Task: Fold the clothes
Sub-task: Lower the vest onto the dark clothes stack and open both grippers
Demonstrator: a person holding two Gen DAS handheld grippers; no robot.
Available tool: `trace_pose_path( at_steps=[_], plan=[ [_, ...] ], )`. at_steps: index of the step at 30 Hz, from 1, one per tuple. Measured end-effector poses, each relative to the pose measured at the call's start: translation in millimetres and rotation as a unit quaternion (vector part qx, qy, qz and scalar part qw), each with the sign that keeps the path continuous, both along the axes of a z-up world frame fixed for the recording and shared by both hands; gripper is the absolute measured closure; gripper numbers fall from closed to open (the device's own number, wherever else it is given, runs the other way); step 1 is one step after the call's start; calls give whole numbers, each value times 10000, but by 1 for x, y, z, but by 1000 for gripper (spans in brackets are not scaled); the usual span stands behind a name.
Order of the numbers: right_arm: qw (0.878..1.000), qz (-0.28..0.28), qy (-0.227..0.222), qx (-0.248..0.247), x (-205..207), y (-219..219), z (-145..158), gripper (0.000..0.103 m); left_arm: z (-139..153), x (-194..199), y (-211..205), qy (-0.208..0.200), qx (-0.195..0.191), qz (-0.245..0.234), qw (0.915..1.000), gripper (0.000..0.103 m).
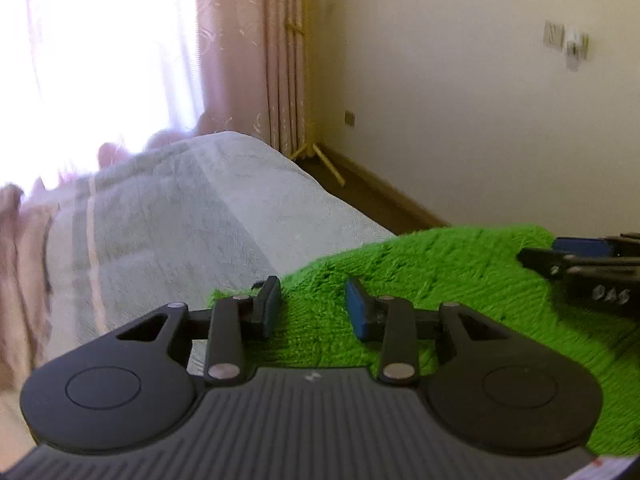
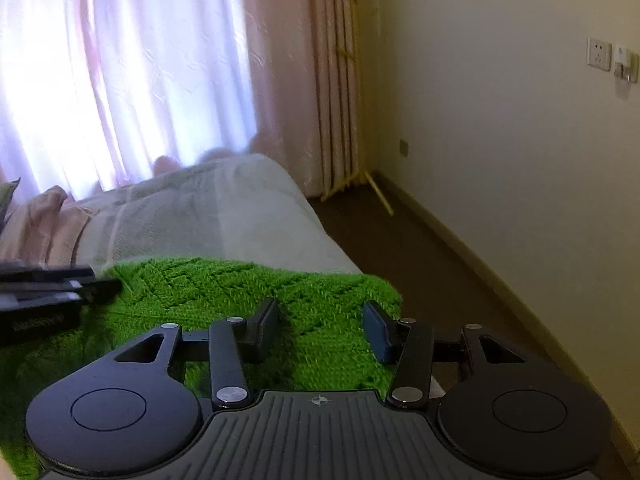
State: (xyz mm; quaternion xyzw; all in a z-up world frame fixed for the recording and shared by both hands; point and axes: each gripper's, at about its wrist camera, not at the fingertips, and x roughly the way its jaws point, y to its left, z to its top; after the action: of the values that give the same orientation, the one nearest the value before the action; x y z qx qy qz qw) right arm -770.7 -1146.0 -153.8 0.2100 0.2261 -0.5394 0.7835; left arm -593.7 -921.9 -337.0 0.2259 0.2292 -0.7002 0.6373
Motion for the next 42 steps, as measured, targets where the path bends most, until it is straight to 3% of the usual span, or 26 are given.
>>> trace_pose_path(
  at_steps=[2,5,8,13,17,21,29,35,39,42],
  plan=[
    [9996,137,71,-223,1,12,-9,58,-11,13,8,308,-33,130,9994,69],
    [9995,152,108,-266,-1,20,-11,57,-11,17,9,282,6,136,9995,69],
    [9997,178,-163,-98,-17,34,13,57,11,13,16,44,55,185,9998,68],
    [9982,361,-475,12,-27,60,41,57,51,7,49,100,-101,214,9997,70],
    [9984,432,-355,110,-25,88,33,57,44,-10,77,-243,66,-80,9997,69],
    [9984,556,-2,95,-17,102,22,57,18,-14,86,-397,328,131,9986,69],
    [9978,478,354,307,-3,96,34,56,41,-16,91,-374,722,475,9956,67],
    [9980,343,181,505,-6,120,62,55,78,-21,126,-350,750,500,9953,55],
    [9971,359,-59,663,-16,168,87,43,106,-22,173,-357,601,450,9965,36],
    [9967,278,-178,747,-25,216,104,36,119,-20,214,-397,597,384,9967,30]
  ],
)
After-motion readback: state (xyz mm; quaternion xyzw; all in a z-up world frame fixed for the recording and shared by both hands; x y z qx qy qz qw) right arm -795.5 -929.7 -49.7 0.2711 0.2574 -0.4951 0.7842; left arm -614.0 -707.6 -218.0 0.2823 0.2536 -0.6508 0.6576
